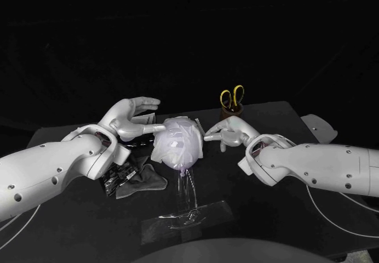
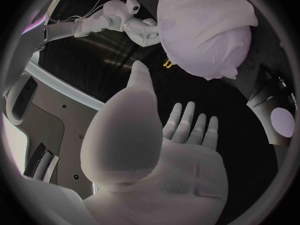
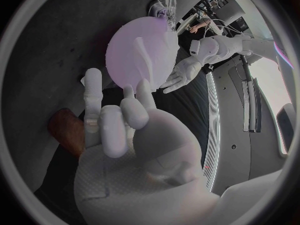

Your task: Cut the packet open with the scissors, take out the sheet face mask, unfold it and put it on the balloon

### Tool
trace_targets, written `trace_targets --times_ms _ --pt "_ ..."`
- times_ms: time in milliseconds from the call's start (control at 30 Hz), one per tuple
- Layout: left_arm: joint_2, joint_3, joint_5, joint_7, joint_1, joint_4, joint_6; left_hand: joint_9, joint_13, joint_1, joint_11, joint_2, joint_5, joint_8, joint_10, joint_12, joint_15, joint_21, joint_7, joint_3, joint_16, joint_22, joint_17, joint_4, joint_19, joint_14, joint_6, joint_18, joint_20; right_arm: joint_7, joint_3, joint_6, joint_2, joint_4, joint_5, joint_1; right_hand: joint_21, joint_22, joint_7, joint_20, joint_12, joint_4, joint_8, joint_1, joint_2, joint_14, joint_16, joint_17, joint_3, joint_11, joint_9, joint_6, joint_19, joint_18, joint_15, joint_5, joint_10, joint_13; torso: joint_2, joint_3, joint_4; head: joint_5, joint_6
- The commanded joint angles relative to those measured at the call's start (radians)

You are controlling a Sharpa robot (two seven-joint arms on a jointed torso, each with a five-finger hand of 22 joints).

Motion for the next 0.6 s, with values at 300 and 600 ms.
trace_targets --times_ms 300,600 --pt "0.086 0.005 -0.304 -0.039 0.004 -0.035 0.045 -0.031 -0.018 -0.054 -0.047 -0.027 -0.003 -0.055 -0.218 -0.134 -0.019 -0.017 0.004 -0.031 -0.087 -0.018 -0.033 0.001 -0.026 -0.094 -0.085 -0.018 -0.003 -0.020 0.000 -0.012 -0.004 0.006 -0.067 -0.001 0.010 0.007 0.002 0.002 0.040 -0.001 0.008 -0.020 -0.003 0.015 0.006 0.003 -0.031 0.006 0.001 -0.010 -0.014 0.018 -0.001 -0.006 -0.001 0.131 0.001 0.0003 -0.0013 0.001 0.008" --pt "0.137 0.006 -0.379 -0.100 0.011 -0.057 0.100 -0.036 -0.019 -0.081 -0.048 -0.029 -0.005 -0.066 -0.239 -0.153 -0.029 -0.020 0.039 -0.035 -0.107 -0.021 -0.041 0.001 -0.029 -0.117 -0.102 -0.017 -0.004 -0.016 0.000 -0.009 -0.004 0.008 -0.068 -0.002 0.012 0.010 0.002 0.002 0.040 0.000 0.009 -0.024 -0.004 0.016 0.008 0.005 -0.031 0.006 0.001 -0.011 -0.017 0.018 -0.001 -0.006 -0.001 0.132 -0.001 0.0002 0.0003 0.000 0.009"
